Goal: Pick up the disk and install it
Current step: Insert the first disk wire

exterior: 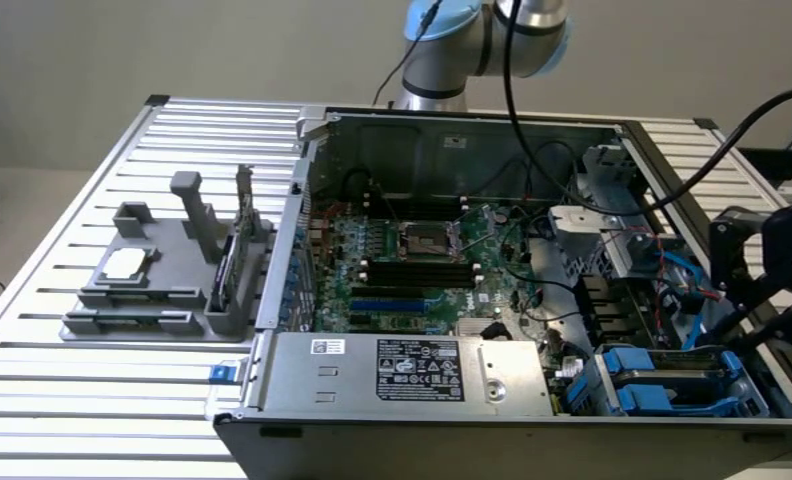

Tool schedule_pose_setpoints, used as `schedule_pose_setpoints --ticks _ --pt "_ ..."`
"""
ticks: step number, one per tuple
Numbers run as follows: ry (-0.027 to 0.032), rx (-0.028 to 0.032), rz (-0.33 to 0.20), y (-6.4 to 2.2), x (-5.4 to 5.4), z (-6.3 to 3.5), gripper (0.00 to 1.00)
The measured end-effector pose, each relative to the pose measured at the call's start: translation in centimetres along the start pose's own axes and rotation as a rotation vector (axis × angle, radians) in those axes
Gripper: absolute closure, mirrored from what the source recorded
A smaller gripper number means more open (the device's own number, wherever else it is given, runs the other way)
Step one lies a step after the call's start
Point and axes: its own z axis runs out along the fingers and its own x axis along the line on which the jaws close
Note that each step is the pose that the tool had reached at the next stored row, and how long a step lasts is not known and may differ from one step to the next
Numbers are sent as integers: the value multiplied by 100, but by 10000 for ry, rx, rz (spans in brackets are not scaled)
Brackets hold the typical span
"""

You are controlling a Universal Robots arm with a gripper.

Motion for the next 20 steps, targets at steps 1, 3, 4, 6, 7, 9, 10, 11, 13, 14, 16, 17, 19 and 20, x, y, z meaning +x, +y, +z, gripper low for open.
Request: schedule_pose_setpoints --ticks 1,3,4,6,7,9,10,11,13,14,16,17,19,20 --pt "11 -10 26 2 -4 0 75" --pt "29 -28 81 2 -12 0 75" --pt "39 -37 107 1 -15 -1 75" --pt "67 -61 147 -4 -25 -1 75" --pt "83 -73 164 -7 -30 -2 75" --pt "115 -99 194 -16 -43 -2 75" --pt "132 -113 207 -21 -49 -3 75" --pt "153 -130 221 -27 -55 -4 75" --pt "226 -185 253 -35 -67 -4 75" --pt "271 -219 271 -38 -71 -5 75" --pt "359 -288 320 -41 -75 -5 75" --pt "398 -319 353 -42 -76 -5 75" --pt "454 -366 423 -45 -80 -5 75" --pt "468 -380 457 -49 -86 -5 75"
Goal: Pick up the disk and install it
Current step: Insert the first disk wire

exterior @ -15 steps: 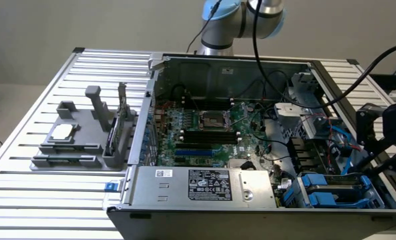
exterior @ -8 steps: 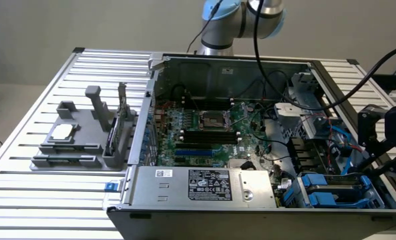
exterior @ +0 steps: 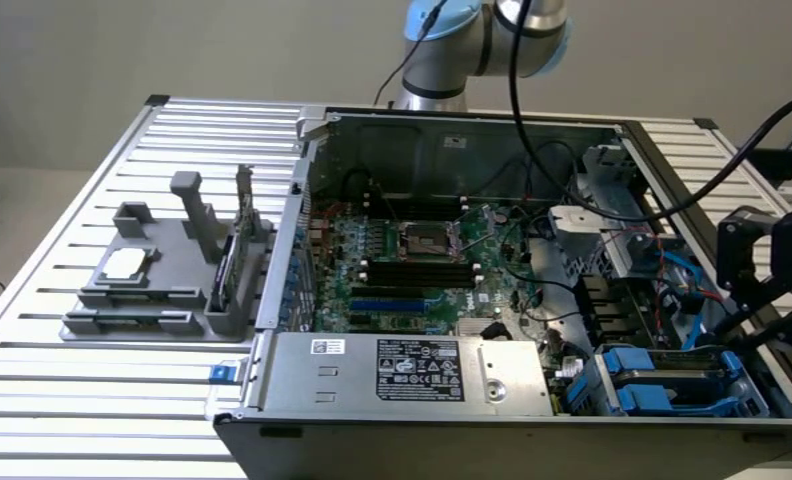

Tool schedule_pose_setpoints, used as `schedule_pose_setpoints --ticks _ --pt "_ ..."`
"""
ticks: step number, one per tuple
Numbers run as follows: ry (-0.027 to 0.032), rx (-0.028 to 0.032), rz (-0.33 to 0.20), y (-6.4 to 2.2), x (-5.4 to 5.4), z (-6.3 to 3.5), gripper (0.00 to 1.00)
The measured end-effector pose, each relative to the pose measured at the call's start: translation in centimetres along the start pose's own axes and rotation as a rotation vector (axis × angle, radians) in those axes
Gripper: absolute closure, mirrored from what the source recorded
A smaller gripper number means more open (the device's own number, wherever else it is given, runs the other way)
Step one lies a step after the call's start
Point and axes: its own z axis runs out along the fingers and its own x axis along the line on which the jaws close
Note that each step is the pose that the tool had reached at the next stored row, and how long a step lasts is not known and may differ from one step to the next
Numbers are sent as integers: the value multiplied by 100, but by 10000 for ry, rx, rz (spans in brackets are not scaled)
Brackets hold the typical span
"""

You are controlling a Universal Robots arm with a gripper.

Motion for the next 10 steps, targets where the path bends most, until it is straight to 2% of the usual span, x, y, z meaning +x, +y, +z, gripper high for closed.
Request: schedule_pose_setpoints --ticks 10 --pt "142 -132 258 -26 -33 7 75"
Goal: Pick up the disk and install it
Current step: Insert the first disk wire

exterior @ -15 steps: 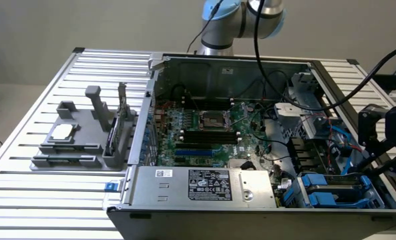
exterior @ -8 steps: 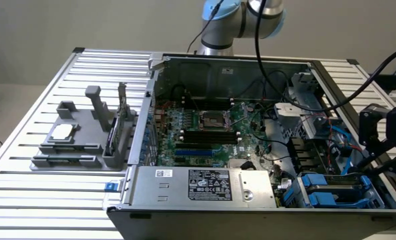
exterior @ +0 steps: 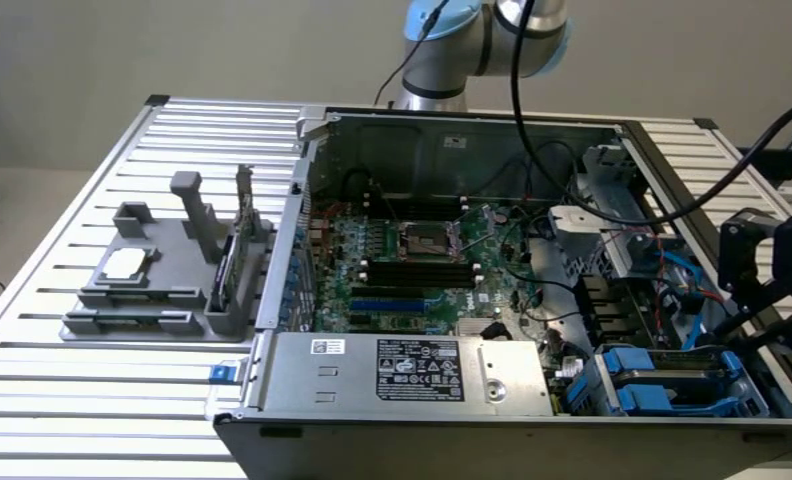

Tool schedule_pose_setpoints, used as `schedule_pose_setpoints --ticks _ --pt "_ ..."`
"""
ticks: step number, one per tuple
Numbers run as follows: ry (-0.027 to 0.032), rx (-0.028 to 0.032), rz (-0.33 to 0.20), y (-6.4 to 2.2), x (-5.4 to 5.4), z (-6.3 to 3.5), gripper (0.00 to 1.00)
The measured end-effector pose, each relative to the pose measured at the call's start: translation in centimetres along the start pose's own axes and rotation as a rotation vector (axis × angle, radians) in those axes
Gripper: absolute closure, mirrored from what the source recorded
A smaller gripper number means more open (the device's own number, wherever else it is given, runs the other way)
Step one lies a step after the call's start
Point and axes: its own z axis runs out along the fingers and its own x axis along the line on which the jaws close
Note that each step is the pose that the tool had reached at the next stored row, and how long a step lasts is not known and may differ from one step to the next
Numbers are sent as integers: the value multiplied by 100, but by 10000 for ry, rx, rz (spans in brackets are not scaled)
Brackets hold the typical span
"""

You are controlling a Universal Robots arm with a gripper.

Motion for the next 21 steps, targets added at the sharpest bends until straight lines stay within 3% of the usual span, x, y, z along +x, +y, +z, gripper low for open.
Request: schedule_pose_setpoints --ticks 21 --pt "56 -63 168 -48 -3 33 75"
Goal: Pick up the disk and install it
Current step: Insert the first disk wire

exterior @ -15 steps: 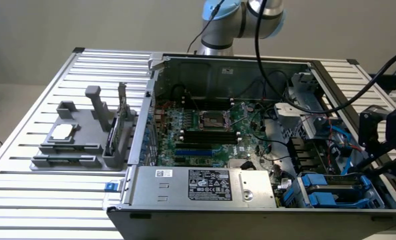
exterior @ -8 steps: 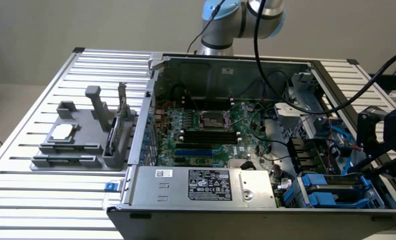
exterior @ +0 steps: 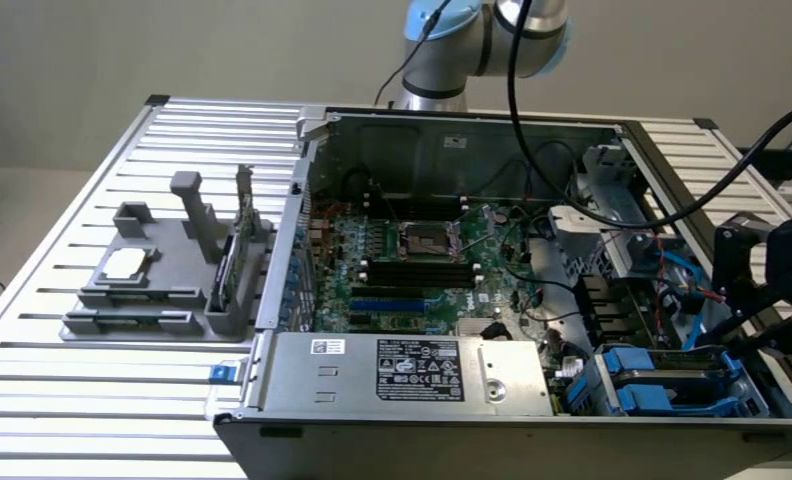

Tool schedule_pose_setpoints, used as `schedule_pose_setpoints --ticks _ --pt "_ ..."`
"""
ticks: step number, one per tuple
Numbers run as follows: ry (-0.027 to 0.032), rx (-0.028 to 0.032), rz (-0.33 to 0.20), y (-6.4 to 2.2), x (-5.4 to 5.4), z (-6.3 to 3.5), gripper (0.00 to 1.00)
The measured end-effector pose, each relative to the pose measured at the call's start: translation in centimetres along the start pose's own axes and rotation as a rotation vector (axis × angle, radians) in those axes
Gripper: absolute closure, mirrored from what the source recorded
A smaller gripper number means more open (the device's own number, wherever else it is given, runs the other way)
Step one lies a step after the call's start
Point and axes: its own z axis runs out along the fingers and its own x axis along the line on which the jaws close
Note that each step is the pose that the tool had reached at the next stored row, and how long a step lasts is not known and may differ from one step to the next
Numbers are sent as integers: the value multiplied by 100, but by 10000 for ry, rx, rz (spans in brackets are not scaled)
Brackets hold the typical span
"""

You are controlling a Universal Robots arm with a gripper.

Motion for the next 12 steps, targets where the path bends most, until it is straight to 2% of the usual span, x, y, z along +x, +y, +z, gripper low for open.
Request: schedule_pose_setpoints --ticks 5,12 --pt "-5 -9 72 0 0 2 75" --pt "-71 -90 807 -1 -2 17 75"
